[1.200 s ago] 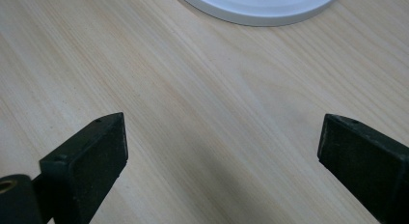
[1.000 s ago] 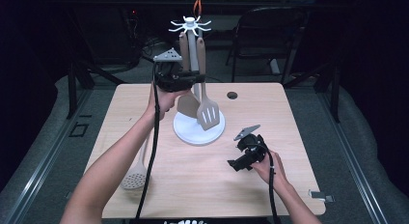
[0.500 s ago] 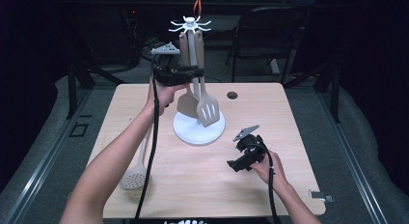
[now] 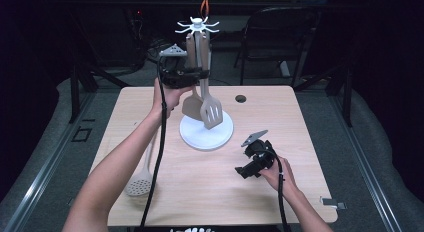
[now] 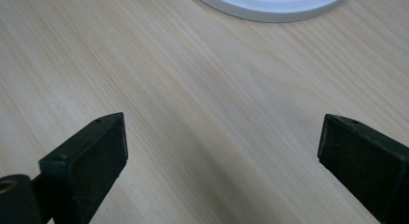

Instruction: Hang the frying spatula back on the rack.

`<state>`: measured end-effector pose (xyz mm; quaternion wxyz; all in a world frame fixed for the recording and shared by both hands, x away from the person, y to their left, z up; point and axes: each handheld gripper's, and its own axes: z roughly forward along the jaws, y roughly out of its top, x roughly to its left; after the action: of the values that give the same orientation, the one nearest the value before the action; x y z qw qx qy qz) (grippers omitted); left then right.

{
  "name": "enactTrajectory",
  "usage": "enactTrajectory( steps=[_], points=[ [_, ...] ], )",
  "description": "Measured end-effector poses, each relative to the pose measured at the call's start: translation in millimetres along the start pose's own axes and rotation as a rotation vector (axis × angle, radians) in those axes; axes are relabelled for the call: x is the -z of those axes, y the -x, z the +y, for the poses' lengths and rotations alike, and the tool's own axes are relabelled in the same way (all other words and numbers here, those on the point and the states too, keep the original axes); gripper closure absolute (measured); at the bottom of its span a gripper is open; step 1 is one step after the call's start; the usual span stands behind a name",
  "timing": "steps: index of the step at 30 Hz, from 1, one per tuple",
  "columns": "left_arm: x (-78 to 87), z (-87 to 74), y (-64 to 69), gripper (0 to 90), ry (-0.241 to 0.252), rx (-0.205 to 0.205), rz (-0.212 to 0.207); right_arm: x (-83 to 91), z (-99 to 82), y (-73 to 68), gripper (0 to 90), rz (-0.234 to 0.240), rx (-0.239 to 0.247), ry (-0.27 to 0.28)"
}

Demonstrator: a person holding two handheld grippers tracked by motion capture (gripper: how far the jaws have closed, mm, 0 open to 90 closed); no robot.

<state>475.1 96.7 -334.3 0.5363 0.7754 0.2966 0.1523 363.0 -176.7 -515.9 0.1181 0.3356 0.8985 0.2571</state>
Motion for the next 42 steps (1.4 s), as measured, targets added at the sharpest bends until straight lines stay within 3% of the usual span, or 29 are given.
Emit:
enactTrajectory(
  steps=[5, 12, 20, 23, 32, 38, 42],
  points=[
    [1.0, 0.0, 5.3, 75.7, -0.003, -0.013, 0.06, -1.0, 0.5, -1.5, 3.2, 0.0, 0.014, -0.008],
    [3.9, -3.8, 18.9, 66.8, -0.003, -0.054, 0.122, -1.4, 0.3, -1.6, 3.8, -0.003, 0.017, -0.013],
    [8.0, -11.4, 42.2, 48.5, -0.036, -0.127, 0.224, -2.1, 0.9, -2.9, 3.9, -0.003, 0.025, -0.018],
    [10.6, -14.8, 45.4, 41.7, -0.037, -0.141, 0.217, -2.3, 0.8, -3.1, 4.2, -0.006, 0.023, -0.019],
    [27.6, -19.0, 39.5, 25.7, -0.026, -0.136, 0.127, -3.4, 0.4, -3.3, 4.5, -0.002, 0.016, -0.022],
    [42.4, -16.3, 29.1, 31.6, 0.0, -0.106, 0.108, -3.6, -0.5, -2.5, 4.9, -0.014, 0.017, -0.031],
    [52.9, -14.2, 21.9, 45.5, 0.021, -0.082, 0.112, -3.1, -0.5, -2.1, 5.1, -0.011, 0.016, -0.032]
  ],
)
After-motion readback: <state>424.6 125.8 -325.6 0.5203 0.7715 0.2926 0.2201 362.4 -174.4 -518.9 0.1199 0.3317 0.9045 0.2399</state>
